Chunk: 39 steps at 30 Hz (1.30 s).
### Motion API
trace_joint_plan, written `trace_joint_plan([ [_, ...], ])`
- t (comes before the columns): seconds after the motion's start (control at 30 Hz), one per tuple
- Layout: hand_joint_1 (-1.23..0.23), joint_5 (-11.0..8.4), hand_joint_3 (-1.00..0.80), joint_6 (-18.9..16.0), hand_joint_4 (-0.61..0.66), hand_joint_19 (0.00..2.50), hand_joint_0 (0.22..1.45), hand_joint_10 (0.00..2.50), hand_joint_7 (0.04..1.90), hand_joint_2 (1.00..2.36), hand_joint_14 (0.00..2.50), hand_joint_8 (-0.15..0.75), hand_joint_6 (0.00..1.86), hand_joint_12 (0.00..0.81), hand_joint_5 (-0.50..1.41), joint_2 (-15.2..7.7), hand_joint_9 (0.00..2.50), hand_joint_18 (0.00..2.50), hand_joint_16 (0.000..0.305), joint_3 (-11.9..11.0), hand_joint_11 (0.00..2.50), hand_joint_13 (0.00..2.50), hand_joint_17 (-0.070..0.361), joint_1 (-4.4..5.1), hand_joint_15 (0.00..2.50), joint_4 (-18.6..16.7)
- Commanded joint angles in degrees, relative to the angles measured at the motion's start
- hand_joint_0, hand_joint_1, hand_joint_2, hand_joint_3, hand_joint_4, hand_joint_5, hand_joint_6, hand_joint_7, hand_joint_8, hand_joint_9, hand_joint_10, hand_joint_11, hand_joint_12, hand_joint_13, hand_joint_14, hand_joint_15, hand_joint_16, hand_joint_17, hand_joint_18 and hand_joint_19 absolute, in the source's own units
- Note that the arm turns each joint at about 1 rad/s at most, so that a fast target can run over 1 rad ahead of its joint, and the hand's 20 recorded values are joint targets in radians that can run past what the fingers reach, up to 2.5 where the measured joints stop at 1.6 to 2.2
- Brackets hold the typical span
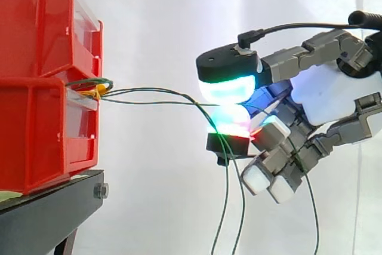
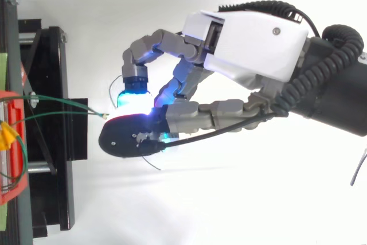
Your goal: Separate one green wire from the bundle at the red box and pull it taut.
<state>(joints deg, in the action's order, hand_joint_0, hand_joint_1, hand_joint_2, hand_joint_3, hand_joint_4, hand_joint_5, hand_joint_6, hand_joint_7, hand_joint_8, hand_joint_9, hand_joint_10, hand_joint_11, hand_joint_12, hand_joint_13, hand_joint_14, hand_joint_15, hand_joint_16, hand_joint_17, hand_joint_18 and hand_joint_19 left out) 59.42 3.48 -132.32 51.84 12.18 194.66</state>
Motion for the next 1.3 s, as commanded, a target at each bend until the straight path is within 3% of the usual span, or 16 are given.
trace_joint_plan([
  [0.0,-0.78,-0.62,0.08,0.30,0.03,0.41,0.62,0.02,1.38,1.02,0.01,0.466,0.90,0.458,-0.13,0.14,1.33,0.98,0.058,0.01,0.93,1.09,0.132,-0.05,0.48,1.07],
  [0.4,-0.80,-4.32,0.14,0.04,-0.01,0.40,0.63,0.02,1.41,1.02,0.01,0.461,0.90,0.458,-0.12,0.49,1.36,1.00,0.060,0.01,0.93,1.13,0.134,-0.05,0.49,4.15],
  [0.6,-0.81,-10.47,0.13,0.30,0.00,0.40,0.63,0.02,1.40,1.02,0.02,0.465,0.90,0.460,-0.12,1.63,1.37,1.01,0.060,0.28,0.92,1.13,0.136,0.21,0.49,4.15],
  [1.0,-0.80,-13.81,0.13,0.12,0.01,0.40,0.62,0.01,1.40,1.02,0.01,0.462,0.90,0.462,-0.12,1.72,1.36,1.00,0.060,0.28,0.94,1.12,0.135,0.12,0.49,4.06],
  [1.27,-0.80,-18.20,0.13,-0.31,0.02,0.40,0.62,0.01,1.40,1.02,0.02,0.462,0.90,0.463,-0.12,2.25,1.36,1.00,0.060,0.36,0.93,1.12,0.135,0.47,0.50,5.11],
])
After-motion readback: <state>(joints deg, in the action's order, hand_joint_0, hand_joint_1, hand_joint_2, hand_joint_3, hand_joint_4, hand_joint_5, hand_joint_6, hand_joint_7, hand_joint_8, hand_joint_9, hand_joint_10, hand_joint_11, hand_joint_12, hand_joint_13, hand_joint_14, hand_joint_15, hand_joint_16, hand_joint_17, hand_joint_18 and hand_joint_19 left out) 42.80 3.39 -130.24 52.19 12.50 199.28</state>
